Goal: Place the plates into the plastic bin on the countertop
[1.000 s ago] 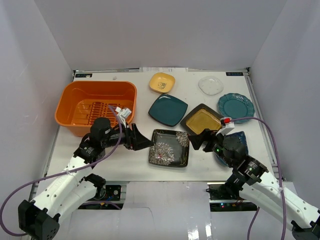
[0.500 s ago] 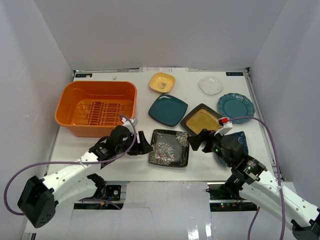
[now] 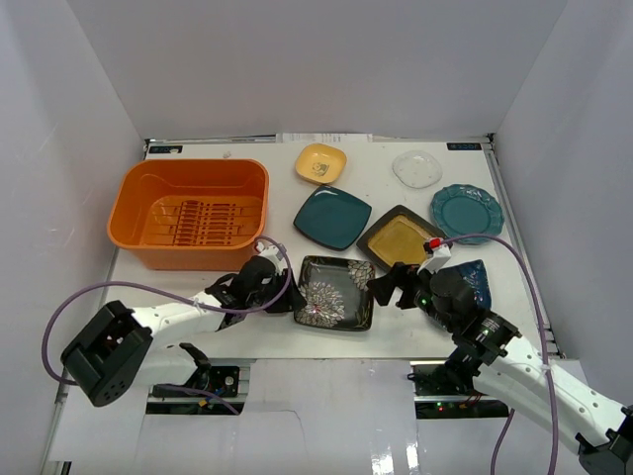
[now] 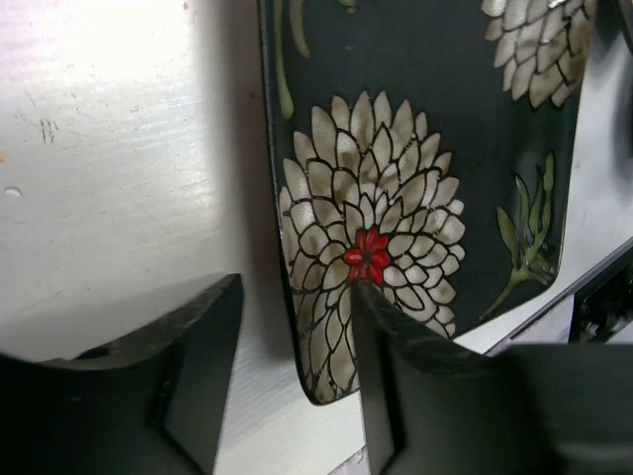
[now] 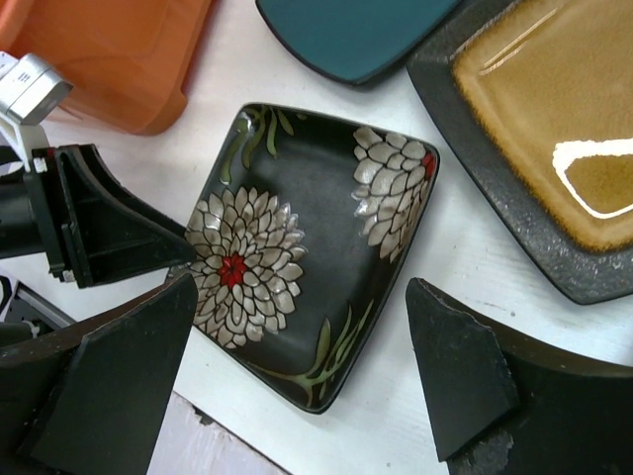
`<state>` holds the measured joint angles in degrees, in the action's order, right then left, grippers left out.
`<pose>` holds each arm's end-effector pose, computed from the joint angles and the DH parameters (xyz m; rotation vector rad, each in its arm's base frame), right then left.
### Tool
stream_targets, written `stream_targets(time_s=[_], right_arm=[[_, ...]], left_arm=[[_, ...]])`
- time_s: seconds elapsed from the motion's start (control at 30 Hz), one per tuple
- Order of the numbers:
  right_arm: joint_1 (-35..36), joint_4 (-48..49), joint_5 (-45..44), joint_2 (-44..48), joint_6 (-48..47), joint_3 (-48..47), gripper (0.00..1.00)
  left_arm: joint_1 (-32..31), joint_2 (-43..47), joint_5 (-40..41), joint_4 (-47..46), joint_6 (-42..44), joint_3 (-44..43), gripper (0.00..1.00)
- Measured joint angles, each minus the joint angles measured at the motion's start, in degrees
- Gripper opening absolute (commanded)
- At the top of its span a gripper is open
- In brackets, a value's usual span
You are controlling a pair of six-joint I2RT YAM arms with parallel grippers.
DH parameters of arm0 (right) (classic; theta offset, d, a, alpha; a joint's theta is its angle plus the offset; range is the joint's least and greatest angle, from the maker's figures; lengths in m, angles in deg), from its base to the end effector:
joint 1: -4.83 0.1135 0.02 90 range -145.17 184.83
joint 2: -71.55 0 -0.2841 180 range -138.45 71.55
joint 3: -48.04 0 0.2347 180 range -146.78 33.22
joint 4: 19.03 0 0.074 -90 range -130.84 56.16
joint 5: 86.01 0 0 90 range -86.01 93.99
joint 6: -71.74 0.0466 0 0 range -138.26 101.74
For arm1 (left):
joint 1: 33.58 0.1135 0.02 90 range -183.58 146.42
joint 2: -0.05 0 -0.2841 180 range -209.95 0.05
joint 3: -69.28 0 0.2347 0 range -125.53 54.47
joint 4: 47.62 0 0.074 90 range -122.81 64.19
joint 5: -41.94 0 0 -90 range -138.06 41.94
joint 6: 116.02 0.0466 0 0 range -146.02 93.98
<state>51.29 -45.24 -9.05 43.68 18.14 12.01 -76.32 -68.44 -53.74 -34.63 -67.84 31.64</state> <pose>0.0866 0.0759 0.2426 -0.0098 1.9525 0.7679 0.1468 -0.1419 0.1741 0.0726 2.4896 -0.8052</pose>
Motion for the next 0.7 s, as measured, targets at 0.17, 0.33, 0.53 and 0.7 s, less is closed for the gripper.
stream_targets(time_s=[0.17, 0.33, 0.53, 0.7], right_arm=[[0.0, 0.3, 0.6, 0.0, 1.2, 1.6, 0.91], [0.0, 1.0, 0.9, 0.3, 2.6, 2.6, 0.89], [0.0, 1.0, 1.5, 1.7, 4.1, 3.5, 0.98], [0.0, 1.0, 3.5, 1.8, 5.2, 3.4, 0.90]], left_arm=[[-1.0, -3.7, 0.6, -3.7, -0.9, 0.5, 0.48], [-4.3, -5.7, 3.3, -7.1, -2.4, 0.9, 0.20], [-6.4, -2.6, 4.0, -11.2, -6.6, 1.0, 0.00], [-6.8, 6.1, 5.7, -1.6, -6.4, 1.7, 0.00]])
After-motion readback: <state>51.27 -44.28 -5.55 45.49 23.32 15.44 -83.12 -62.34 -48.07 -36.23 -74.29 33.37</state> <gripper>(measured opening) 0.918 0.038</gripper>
